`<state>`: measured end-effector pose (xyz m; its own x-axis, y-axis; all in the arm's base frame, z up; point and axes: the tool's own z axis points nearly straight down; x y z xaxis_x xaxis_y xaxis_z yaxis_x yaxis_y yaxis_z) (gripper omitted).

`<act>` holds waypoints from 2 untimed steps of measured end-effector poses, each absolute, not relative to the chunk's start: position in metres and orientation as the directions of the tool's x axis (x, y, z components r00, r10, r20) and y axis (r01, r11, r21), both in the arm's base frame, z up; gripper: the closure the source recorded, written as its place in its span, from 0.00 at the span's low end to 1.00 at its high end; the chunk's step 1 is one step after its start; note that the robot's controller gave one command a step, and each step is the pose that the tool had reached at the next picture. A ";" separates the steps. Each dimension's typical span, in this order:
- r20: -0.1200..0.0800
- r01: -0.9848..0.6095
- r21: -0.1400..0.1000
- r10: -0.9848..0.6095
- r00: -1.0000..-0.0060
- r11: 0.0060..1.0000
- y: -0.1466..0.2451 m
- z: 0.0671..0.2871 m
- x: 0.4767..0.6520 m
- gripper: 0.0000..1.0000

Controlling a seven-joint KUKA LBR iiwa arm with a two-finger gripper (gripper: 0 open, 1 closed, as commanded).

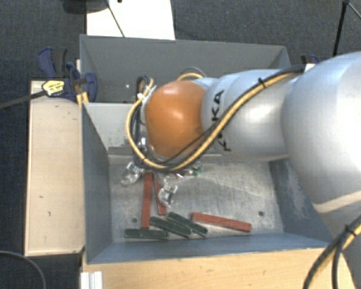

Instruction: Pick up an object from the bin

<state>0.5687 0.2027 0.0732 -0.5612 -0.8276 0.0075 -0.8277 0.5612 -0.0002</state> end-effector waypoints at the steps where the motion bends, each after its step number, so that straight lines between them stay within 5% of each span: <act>1: -0.005 -0.971 -0.004 -0.971 -0.241 0.241 0.221 0.074 0.573 1.00; 2: -0.005 -0.970 -0.004 -0.970 -0.241 0.241 0.221 0.074 0.572 1.00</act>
Offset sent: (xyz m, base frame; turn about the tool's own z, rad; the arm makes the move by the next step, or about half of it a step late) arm 0.0000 0.0000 0.0000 0.0000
